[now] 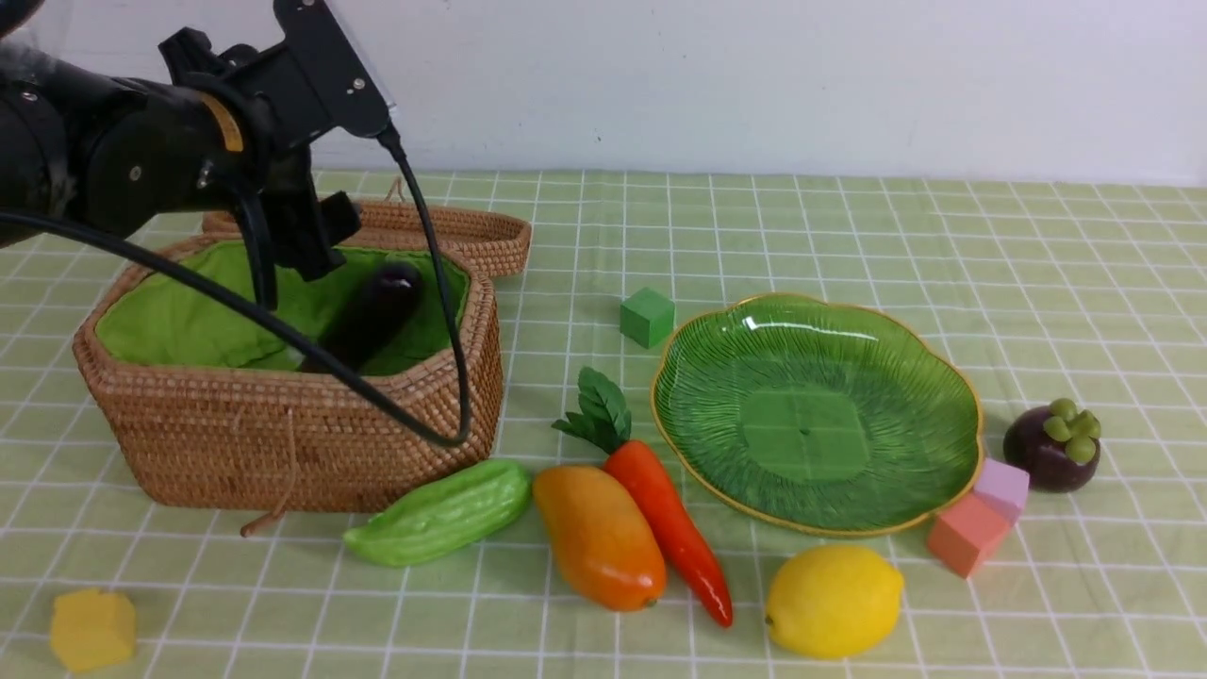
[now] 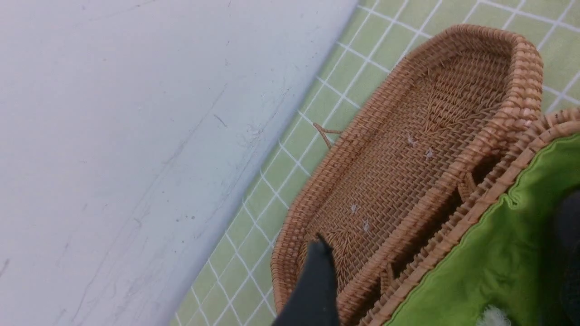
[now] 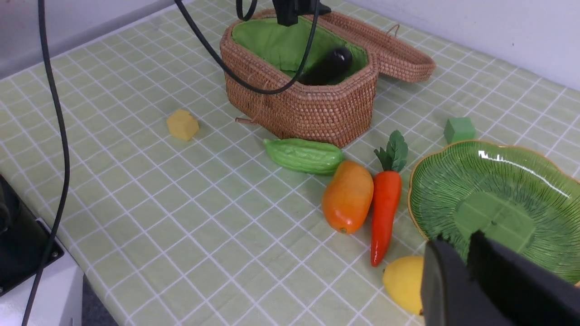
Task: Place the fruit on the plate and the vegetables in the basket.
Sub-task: Use the left arm to grab an eggplant and put it into the left basket, then take a chayote with your left arm and place it on the basket on the left.
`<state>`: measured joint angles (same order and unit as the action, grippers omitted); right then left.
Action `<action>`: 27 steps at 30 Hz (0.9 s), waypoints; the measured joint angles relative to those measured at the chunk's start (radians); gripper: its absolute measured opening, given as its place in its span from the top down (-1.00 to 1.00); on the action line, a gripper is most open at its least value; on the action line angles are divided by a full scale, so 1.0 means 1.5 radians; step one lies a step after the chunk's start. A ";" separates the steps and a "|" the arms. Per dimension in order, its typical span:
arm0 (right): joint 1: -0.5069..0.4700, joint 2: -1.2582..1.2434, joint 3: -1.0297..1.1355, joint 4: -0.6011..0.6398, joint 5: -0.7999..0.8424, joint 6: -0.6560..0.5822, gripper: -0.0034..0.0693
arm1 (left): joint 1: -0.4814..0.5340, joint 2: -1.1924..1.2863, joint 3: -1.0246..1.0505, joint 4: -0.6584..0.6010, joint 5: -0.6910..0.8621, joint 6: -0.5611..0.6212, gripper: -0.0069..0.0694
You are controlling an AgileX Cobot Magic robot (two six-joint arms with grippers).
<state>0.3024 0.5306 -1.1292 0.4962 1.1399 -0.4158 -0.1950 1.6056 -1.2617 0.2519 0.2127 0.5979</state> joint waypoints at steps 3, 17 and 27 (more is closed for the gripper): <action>0.000 0.000 0.000 0.002 0.005 0.000 0.66 | 0.000 -0.021 0.000 -0.058 0.037 -0.038 -0.70; 0.000 0.000 0.000 0.002 0.014 -0.001 0.66 | -0.005 -0.147 0.016 -0.392 0.509 -0.164 0.85; 0.000 0.000 0.000 0.002 0.024 -0.001 0.65 | -0.187 -0.147 0.190 -0.254 0.450 -0.185 0.85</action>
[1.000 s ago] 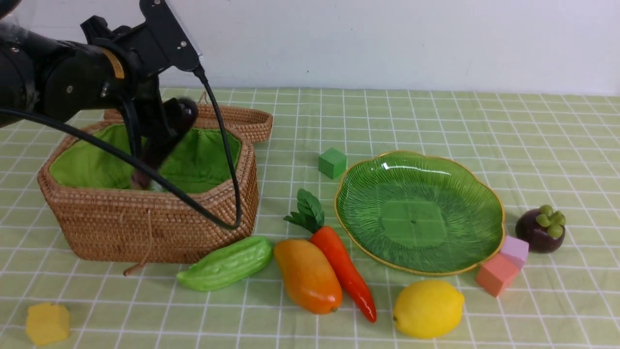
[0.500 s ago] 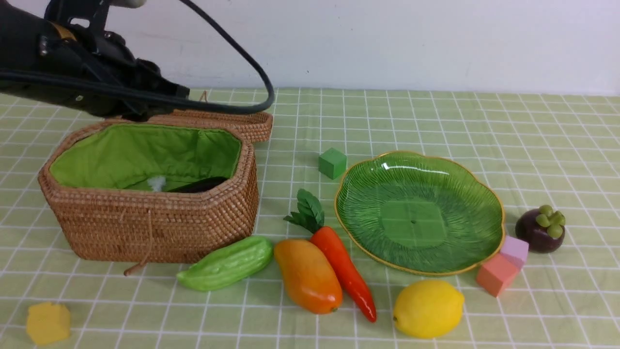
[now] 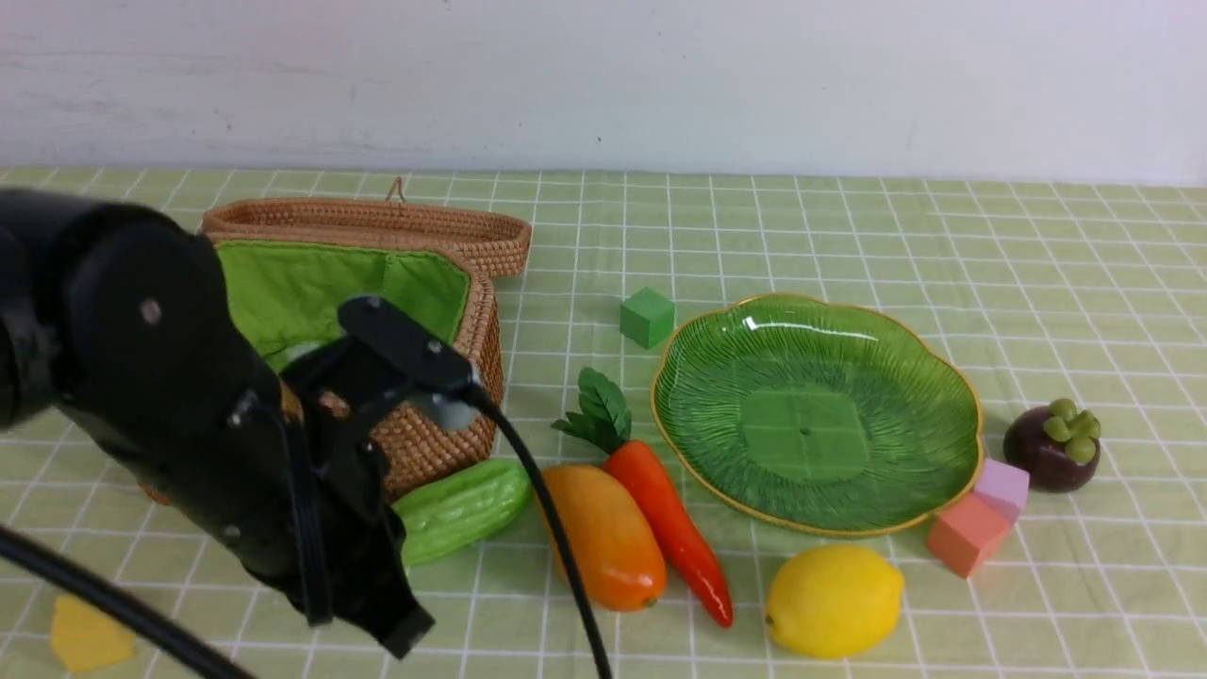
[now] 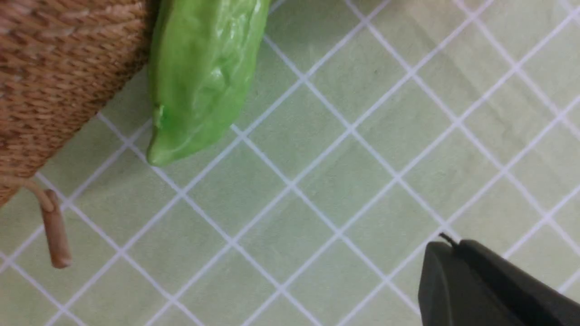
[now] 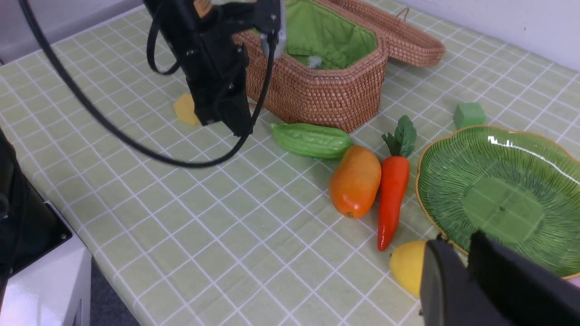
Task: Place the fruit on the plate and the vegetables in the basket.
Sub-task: Take a chayote with your left arm and place it on the basket on the left.
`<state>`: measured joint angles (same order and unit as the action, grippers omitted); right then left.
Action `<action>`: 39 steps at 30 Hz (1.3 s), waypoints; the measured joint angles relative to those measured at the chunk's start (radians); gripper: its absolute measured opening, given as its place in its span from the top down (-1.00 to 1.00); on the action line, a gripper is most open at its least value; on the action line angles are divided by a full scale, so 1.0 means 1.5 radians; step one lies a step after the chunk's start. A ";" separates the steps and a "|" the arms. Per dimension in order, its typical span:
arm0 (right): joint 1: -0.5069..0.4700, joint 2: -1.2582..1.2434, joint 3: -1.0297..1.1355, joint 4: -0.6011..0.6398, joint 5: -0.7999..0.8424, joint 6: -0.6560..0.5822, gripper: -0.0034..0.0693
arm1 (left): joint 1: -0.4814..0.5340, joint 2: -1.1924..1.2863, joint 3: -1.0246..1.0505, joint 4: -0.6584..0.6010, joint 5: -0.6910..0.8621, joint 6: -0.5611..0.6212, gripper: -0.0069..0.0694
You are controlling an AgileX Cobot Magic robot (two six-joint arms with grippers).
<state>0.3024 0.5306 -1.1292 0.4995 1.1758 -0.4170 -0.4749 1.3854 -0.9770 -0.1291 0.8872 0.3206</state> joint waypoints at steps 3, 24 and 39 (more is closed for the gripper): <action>0.000 0.000 0.000 0.000 0.000 0.000 0.64 | -0.016 0.010 0.029 0.072 -0.070 -0.036 0.83; 0.000 0.000 0.000 -0.007 0.014 0.000 0.64 | 0.008 0.167 0.032 0.198 -0.270 -0.090 -0.70; 0.000 0.000 0.000 -0.007 0.035 -0.001 0.63 | 0.008 0.187 0.030 0.162 -0.243 -0.090 0.04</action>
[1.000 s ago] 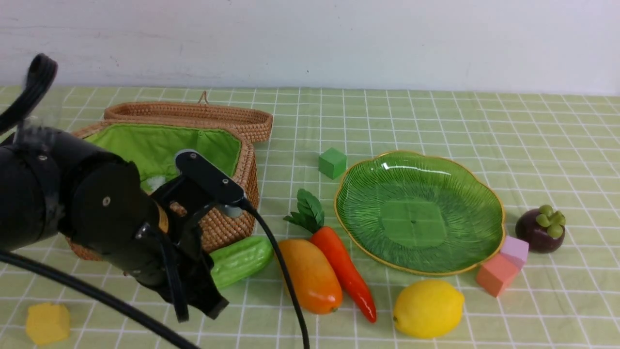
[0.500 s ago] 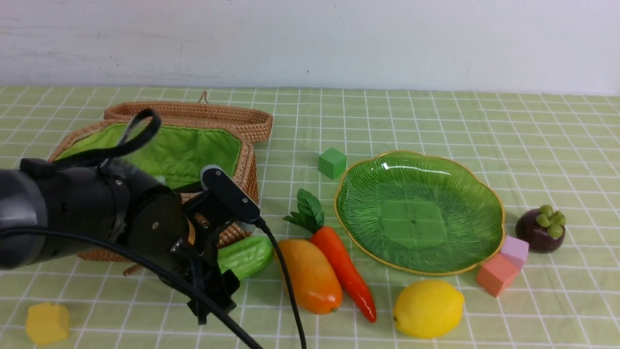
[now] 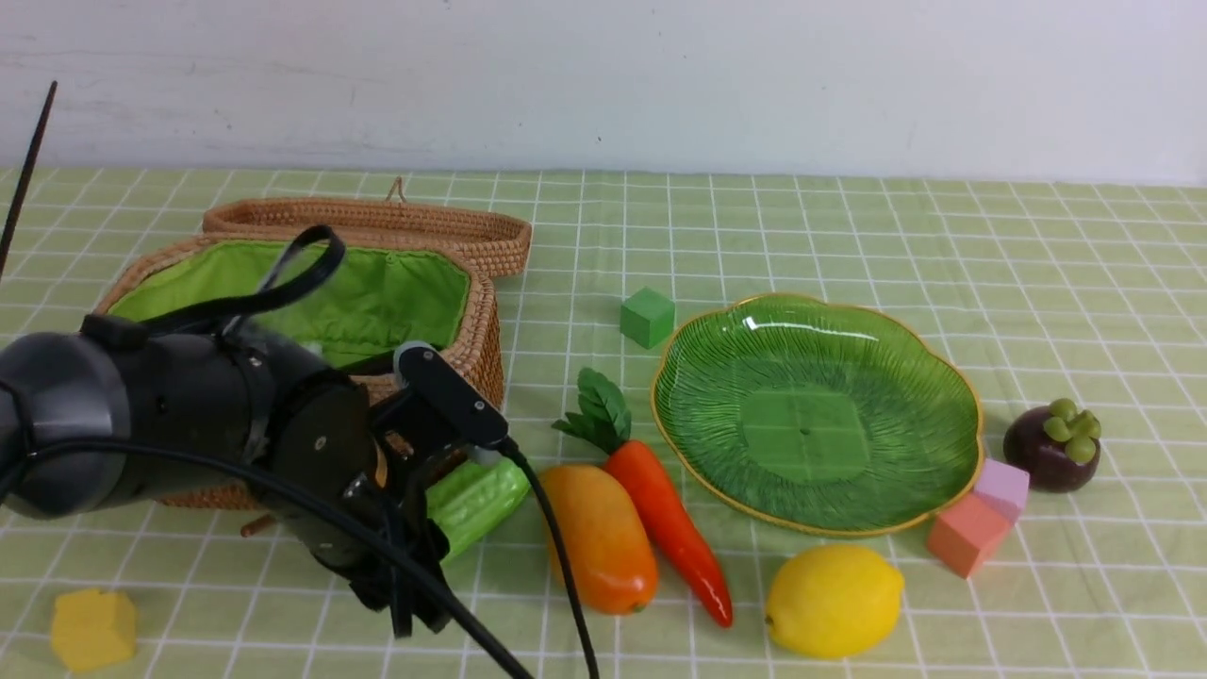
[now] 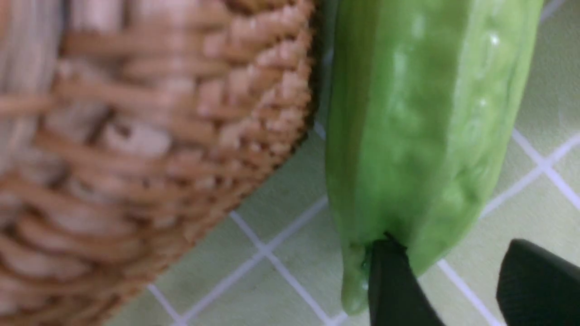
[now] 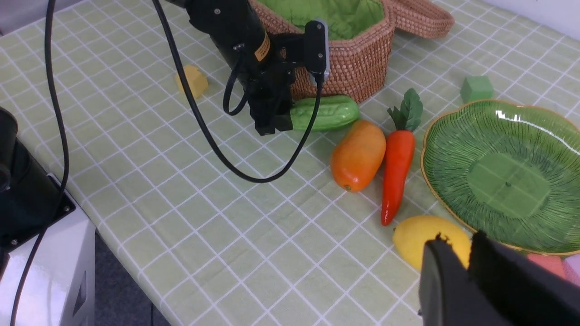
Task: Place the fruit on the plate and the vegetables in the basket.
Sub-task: Take a chayote with your left arm and place it on the basket on the left.
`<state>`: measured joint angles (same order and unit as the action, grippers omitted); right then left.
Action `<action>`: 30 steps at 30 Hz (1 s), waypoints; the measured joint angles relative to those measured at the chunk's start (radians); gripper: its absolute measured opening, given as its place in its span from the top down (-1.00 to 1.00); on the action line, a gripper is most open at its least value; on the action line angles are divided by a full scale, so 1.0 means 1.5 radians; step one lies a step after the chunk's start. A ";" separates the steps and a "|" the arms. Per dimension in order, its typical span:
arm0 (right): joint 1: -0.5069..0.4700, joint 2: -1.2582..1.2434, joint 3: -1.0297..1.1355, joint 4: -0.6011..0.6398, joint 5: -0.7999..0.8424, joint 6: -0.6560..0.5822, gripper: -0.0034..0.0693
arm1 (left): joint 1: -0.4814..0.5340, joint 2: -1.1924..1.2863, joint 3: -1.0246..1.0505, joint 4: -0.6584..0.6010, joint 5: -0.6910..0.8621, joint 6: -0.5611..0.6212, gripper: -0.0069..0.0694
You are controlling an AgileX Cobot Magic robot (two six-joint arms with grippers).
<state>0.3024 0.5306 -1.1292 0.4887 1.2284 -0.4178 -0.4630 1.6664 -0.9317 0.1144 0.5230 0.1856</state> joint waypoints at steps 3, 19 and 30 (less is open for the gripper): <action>0.000 0.000 0.000 0.000 0.000 0.000 0.62 | 0.000 -0.011 0.001 -0.035 0.028 0.000 0.09; 0.000 0.000 0.000 -0.008 0.000 0.000 0.61 | -0.001 -0.050 0.001 -0.068 -0.007 0.000 -0.61; 0.000 0.000 0.000 -0.015 0.000 0.000 0.61 | -0.001 -0.005 0.001 0.031 -0.087 0.001 -0.68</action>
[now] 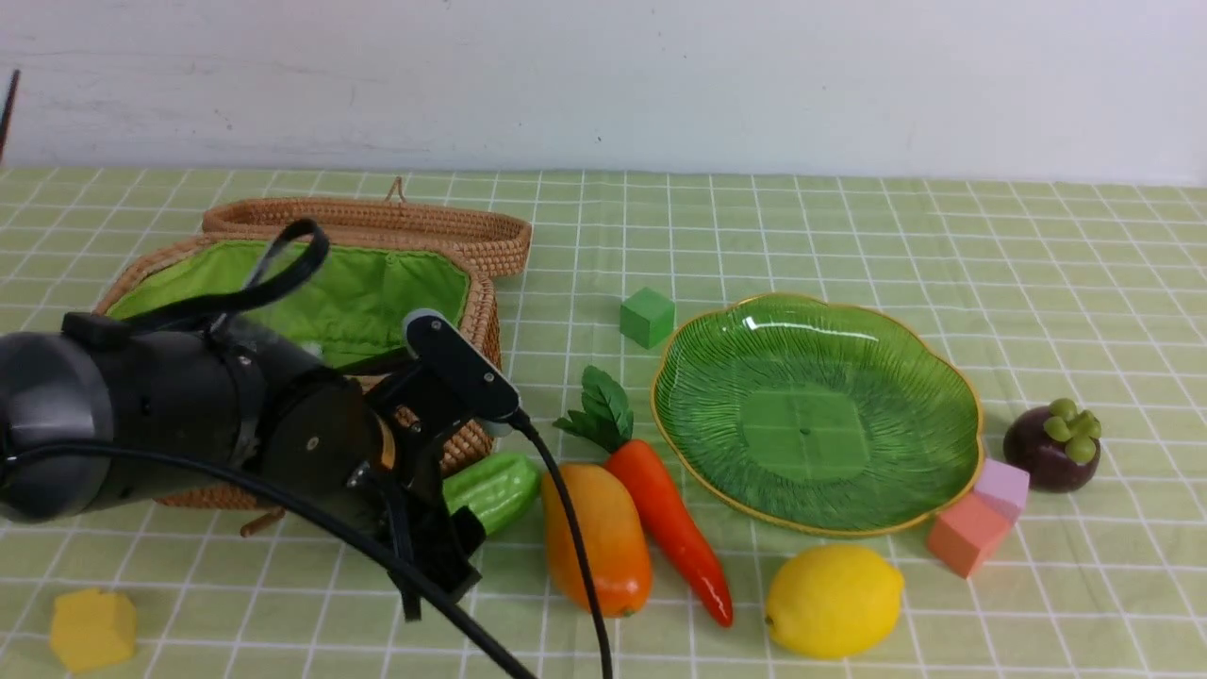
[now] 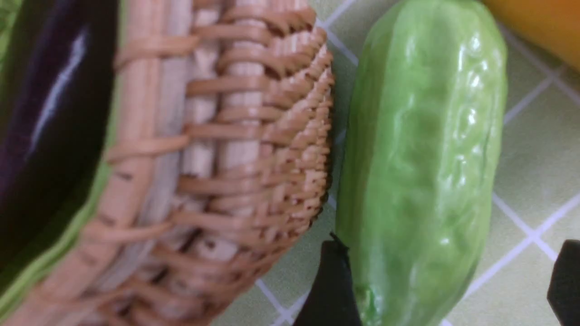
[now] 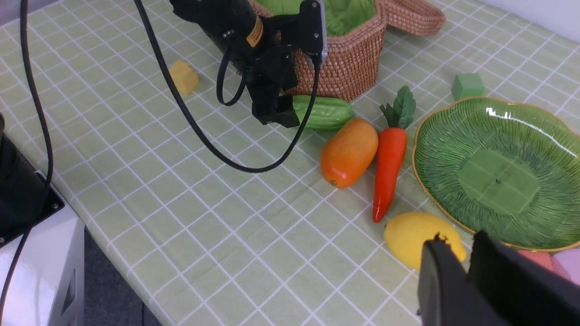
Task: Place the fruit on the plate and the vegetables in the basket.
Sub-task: Take a chayote with your left arm and place it on the basket on the left.
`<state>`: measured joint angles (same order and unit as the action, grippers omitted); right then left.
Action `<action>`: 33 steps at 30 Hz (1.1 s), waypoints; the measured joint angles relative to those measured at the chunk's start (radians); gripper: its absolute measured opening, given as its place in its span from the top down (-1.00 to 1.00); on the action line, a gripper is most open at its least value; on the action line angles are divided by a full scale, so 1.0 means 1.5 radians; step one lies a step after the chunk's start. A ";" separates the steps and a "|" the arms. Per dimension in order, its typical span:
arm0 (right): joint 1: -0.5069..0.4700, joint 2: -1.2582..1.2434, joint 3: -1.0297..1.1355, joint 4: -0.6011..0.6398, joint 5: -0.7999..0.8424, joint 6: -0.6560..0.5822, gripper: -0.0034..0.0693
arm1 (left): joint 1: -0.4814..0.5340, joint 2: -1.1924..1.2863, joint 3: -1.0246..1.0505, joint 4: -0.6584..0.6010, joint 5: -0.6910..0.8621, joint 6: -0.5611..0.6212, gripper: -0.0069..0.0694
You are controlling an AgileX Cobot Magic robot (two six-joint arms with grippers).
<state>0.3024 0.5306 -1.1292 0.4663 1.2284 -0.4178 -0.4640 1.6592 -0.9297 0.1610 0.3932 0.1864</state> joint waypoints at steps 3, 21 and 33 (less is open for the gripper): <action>0.000 0.000 0.000 -0.001 0.000 0.000 0.61 | 0.000 0.020 0.000 0.007 -0.002 0.000 -0.61; 0.000 0.000 0.000 -0.001 0.000 -0.001 0.61 | 0.000 0.060 0.000 0.010 0.002 -0.003 -0.12; 0.000 0.000 0.000 -0.001 0.001 -0.001 0.61 | 0.000 0.018 0.000 -0.022 0.077 -0.002 -0.12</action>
<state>0.3024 0.5306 -1.1292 0.4655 1.2295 -0.4200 -0.4640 1.6864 -0.9297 0.1283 0.5092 0.1835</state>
